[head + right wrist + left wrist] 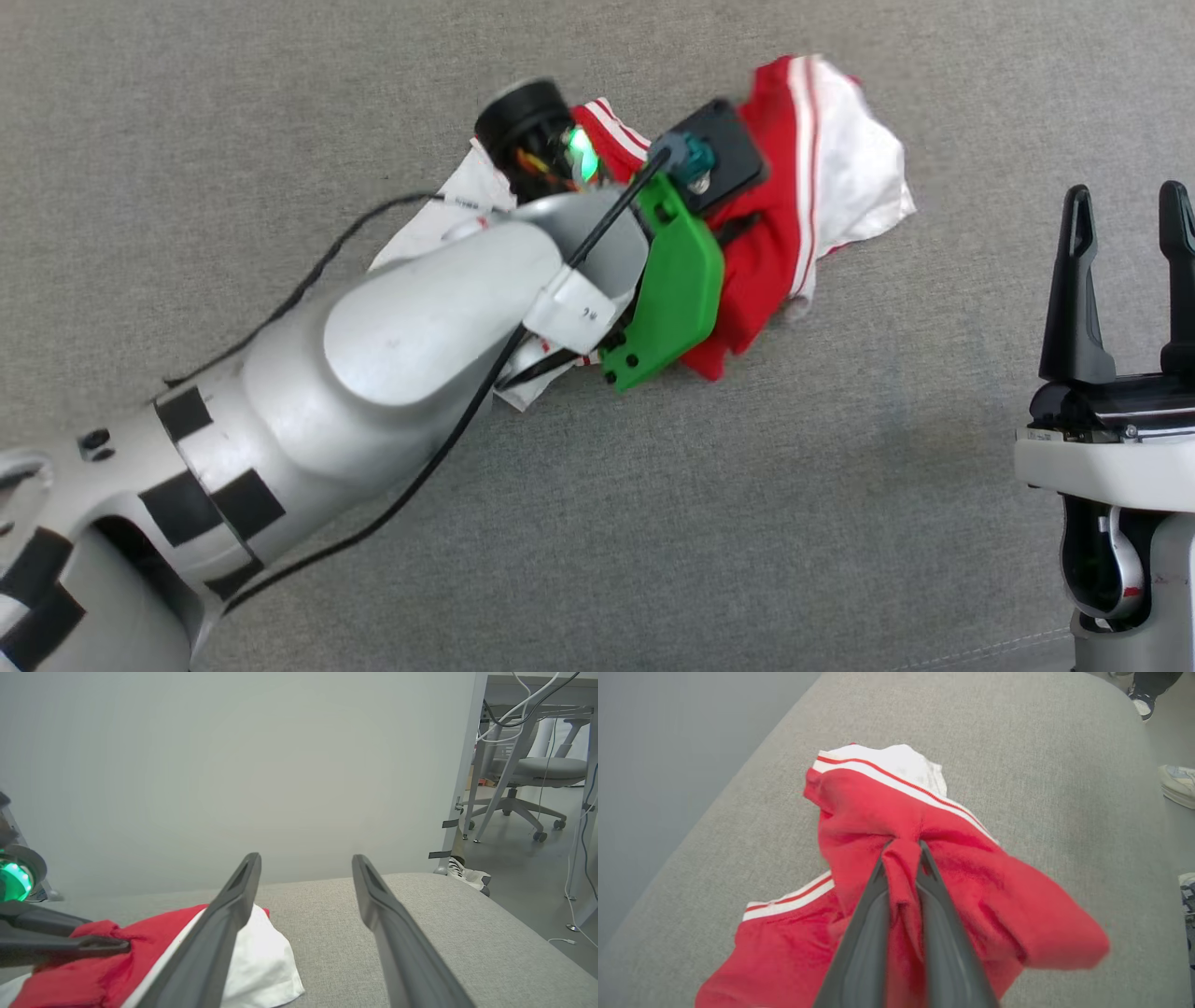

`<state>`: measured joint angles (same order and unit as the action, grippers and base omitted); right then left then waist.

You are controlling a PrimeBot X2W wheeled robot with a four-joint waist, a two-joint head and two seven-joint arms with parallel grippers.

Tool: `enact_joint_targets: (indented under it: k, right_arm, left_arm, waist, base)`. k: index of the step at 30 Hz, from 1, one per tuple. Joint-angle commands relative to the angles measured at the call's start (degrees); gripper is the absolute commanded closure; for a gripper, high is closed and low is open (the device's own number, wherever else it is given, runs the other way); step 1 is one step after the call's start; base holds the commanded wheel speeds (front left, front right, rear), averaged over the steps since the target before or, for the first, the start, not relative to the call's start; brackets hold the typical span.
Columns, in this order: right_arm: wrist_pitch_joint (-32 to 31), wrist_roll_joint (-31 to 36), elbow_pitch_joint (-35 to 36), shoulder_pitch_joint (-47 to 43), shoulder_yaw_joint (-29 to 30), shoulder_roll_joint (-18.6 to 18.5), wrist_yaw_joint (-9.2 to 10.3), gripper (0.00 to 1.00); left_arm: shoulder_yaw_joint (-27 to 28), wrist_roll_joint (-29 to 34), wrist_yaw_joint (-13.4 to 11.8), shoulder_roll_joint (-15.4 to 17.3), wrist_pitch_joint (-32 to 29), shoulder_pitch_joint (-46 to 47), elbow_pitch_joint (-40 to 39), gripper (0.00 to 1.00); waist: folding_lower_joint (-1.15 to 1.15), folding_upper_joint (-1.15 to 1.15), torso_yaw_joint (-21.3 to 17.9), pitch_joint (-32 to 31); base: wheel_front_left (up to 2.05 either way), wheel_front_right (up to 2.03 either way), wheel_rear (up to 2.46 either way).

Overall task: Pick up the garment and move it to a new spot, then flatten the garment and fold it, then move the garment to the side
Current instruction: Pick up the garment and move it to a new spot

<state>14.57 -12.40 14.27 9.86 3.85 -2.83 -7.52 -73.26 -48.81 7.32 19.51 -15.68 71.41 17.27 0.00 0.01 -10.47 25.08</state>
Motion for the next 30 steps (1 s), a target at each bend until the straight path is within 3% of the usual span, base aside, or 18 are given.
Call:
enact_joint_targets:
  k: [1, 12, 14, 18, 21, 26, 30]
  right_arm:
    - [0.43, -0.15, -0.15, 1.06, -0.06, -0.05, 0.03, 0.0]
    - [0.43, 1.37, -0.41, 1.59, -0.9, -0.05, 0.03, 0.0]
    - [0.43, 1.69, -0.44, 1.22, -0.82, -0.05, 0.03, 0.0]
    - [0.43, 2.5, -0.72, -0.04, -0.5, -0.05, 0.03, 0.0]
    - [0.43, 3.15, -1.02, -1.42, -0.41, -0.05, 0.03, 0.0]
    - [0.43, 4.23, -1.29, -3.68, 0.2, -0.05, 0.03, 0.0]
    - [0.43, 4.78, -1.78, -5.34, 0.66, -0.05, 0.03, 0.0]
  left_arm:
    - [-0.07, 0.66, 0.16, 0.48, 0.09, -2.56, 1.12, 1.0]
    - [-0.08, 8.29, 0.16, -0.52, 1.17, -14.5, 9.4, 1.0]
    - [-0.08, 8.93, 0.16, -1.55, 4.1, -14.34, 10.48, 0.0]
    - [0.06, 11.43, 0.15, -3.69, 13.43, -12.58, 13.74, 0.0]
    - [1.28, 12.37, -1.22, -5.38, 19.78, -12.72, 15.69, 0.0]
    - [3.51, 12.68, -5.14, -5.75, 26.7, -14.71, 15.77, 0.0]
    - [6.4, 13.2, -10.2, -3.74, 29.64, -17.3, 13.75, 0.0]
  waist:
    - [0.0, -0.01, -0.13, 0.54]
    - [0.0, -0.01, 1.39, -0.13]
    - [0.0, -0.01, 2.0, -1.0]
    - [0.0, -0.01, 3.53, -3.69]
    - [0.0, -0.01, 4.76, -6.36]
    - [0.0, -0.01, 6.89, -10.32]
    - [0.0, -0.01, 8.72, -12.88]
  base:
    - [0.0, 0.0, 0.0]
    - [0.0, 0.0, 0.0]
    - [0.0, 0.0, 0.0]
    - [0.0, 0.0, 0.0]
    - [0.0, 0.0, 0.0]
    - [0.0, 0.0, 0.0]
    - [0.0, 0.0, 0.0]
